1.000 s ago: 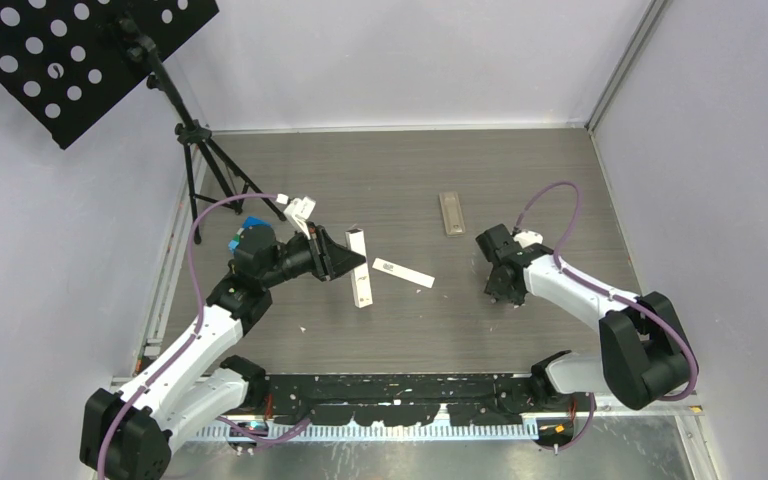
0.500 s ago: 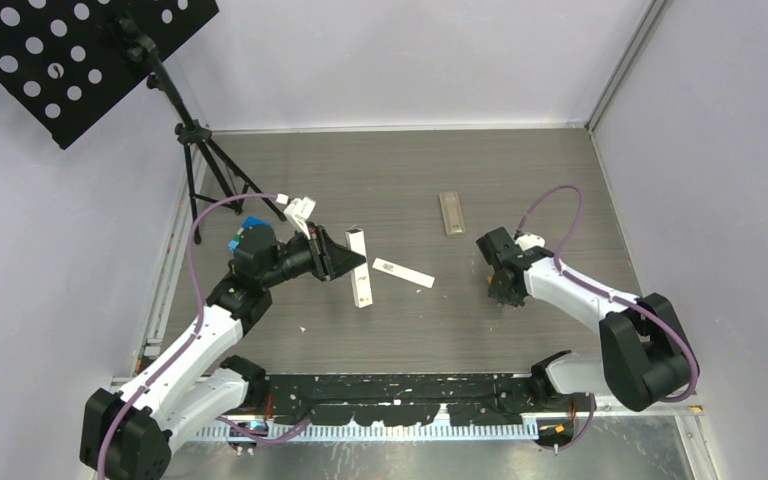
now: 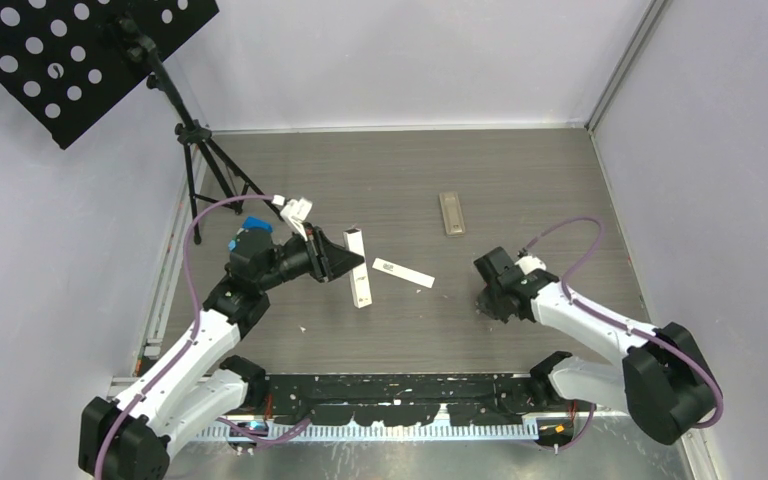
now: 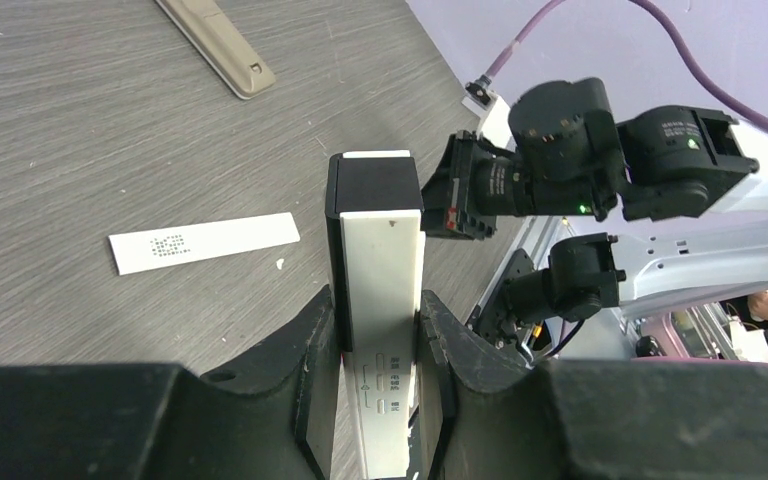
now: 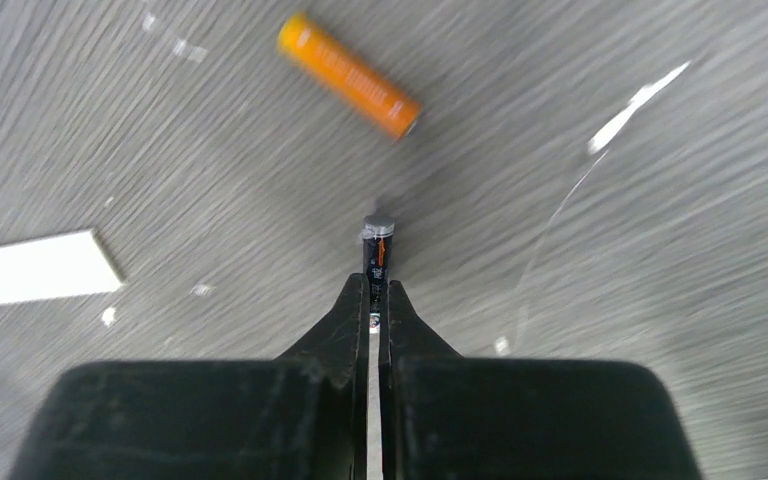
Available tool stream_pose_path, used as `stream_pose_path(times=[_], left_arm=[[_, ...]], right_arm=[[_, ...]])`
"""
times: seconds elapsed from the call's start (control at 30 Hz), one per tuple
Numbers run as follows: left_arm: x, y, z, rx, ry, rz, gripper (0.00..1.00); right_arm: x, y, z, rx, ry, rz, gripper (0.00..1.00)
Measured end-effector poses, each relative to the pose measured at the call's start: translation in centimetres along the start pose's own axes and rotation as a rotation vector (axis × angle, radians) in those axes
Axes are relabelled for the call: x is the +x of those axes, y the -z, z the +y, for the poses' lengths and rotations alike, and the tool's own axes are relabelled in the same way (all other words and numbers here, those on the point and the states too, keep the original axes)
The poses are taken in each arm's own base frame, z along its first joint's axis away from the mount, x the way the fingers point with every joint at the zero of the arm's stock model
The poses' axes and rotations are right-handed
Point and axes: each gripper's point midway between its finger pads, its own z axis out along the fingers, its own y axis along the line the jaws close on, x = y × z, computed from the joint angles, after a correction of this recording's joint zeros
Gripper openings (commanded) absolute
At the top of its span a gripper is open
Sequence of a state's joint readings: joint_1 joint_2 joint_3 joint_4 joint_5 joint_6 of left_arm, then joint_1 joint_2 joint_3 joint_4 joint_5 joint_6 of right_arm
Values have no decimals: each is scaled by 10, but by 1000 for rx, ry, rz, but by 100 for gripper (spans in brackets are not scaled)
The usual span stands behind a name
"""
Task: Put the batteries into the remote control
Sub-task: Adjust the battery at the center of the board, then pick up the battery from the center of the board.
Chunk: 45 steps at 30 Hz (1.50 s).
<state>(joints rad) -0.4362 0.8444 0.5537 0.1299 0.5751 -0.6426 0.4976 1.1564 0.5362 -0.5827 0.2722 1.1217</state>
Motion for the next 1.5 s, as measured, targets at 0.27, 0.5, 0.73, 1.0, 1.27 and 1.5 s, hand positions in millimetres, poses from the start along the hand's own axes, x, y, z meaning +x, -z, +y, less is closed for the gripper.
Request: stream_pose_path(times=[0.27,0.5,0.73,1.0,1.27,1.5], left_arm=[[7,2,6,-23,18,0,0],[5,3,12,-61,22,-15,0],[6,4,17,-85,25,-15,0],[9,6,24,-125,10,6,0],[0,22,26,-189,-37,-30,0],[-6,27,25,-221,-60,-29,0]], right_arm=[[31,13,41,-117,-165,2,6],[26,2,47,-65,-237,-36,42],[14,16,71,-142,-100,-65,62],[-26,67,114,-326,520,-178,62],[-49,83,109,-283,1037,-249,59],[-28,60,68,-161,1419,-6,58]])
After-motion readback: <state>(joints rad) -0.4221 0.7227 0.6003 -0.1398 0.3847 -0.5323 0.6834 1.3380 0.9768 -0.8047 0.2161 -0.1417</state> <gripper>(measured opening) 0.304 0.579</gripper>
